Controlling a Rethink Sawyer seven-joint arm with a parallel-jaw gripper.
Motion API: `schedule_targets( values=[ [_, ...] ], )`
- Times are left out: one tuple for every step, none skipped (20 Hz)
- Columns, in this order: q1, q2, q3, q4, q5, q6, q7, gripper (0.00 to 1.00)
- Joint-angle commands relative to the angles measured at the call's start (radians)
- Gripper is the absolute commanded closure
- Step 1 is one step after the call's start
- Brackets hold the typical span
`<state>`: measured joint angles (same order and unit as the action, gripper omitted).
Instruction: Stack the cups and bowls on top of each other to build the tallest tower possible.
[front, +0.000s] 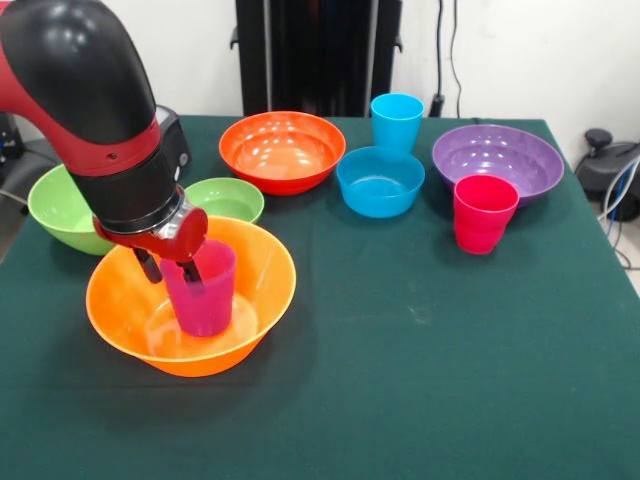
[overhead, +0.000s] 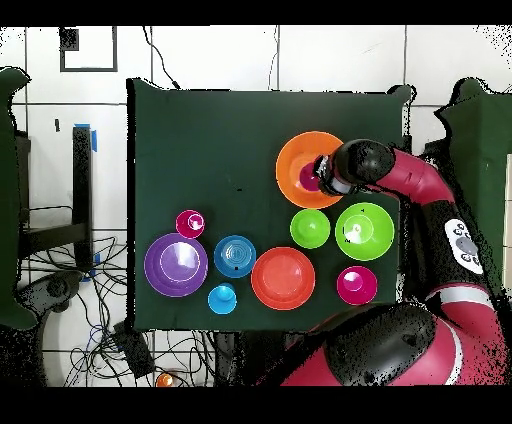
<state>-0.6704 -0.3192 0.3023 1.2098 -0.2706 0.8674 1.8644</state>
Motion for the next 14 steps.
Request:
schedule_targets(
  values=[
    [0.024,0.057,-0.003,0.022,-0.045,-0.127,0.025,0.0],
    [0.025,0.058,-0.004,0.016,-0.047,-0.129,0.021,0.0],
    [0.026,0.058,-0.004,0.014,-0.046,-0.129,0.02,0.0],
    [0.025,0.058,-0.004,0.013,-0.045,-0.132,0.017,0.0],
    [0.025,0.058,-0.004,0.013,-0.044,-0.134,0.015,0.0],
    [0.024,0.058,-0.004,0.014,-0.043,-0.136,0.013,0.0],
    [0.023,0.058,-0.003,0.014,-0.041,-0.139,0.01,0.0],
    [0.024,0.059,-0.005,0.009,-0.042,-0.141,0.008,0.0],
    [0.024,0.06,-0.004,0.006,-0.041,-0.14,0.007,0.0],
    [0.022,0.056,-0.004,0.008,-0.036,-0.127,0.004,0.0],
    [0.023,0.047,-0.006,0.012,-0.038,-0.126,0.0,0.0],
    [0.022,0.029,-0.007,0.026,-0.036,-0.117,-0.002,0.0],
    [0.021,0.01,-0.007,0.042,-0.03,-0.107,0.001,0.0],
    [0.021,-0.043,-0.009,0.079,-0.016,-0.072,0.003,0.0]
  ],
)
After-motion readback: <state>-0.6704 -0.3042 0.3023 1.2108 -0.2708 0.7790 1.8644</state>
